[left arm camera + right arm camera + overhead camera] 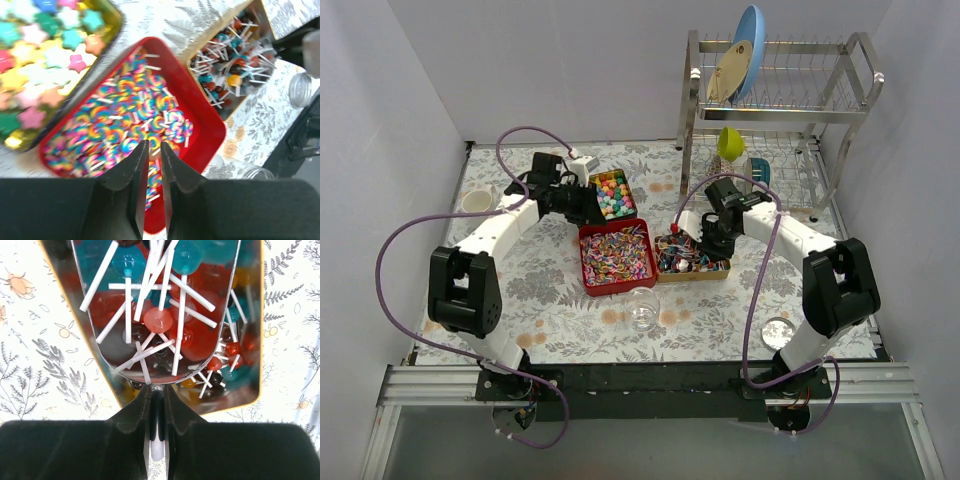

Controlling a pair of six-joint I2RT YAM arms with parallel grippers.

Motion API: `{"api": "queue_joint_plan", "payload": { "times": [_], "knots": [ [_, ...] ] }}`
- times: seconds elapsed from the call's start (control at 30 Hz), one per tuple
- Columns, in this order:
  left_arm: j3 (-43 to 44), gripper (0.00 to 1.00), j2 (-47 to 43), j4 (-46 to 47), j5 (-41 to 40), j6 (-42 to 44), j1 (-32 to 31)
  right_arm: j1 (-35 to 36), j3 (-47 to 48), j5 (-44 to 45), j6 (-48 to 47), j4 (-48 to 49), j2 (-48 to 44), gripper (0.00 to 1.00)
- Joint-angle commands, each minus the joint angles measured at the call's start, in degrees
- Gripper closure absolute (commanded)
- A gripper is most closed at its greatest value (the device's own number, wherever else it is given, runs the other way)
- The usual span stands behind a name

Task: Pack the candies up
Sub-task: Place the fake candies in the packing bottle.

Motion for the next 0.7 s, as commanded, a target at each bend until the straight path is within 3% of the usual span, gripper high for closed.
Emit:
{"api": "queue_joint_plan", "payload": {
  "times": [0.0, 0.27, 0.37, 0.67],
  "knots": [
    [1.2, 0.82, -4.2, -3.5, 0.0, 2.4, 4.2, -0.2, 0.1, -4.3, -2.1, 0.2, -4.5, 0.99],
    [-6.1, 0.37, -10.4, -2.3, -4.3, 1.1, 8.7, 2.8, 10.1, -5.9, -8.4, -12.5, -8.4, 0.99],
    [-8.7, 0.27, -13.6, -2.6, -6.3, 1.0, 9.5, 6.1, 9.5, -3.8, -10.4, -14.9, -10.3, 0.99],
    [-13.6, 0.14, -22.9, -2.2, -13.9, 0.1, 13.2, 22.2, 8.8, 9.5, -7.4, -19.9, -10.8, 0.99]
  ]
}}
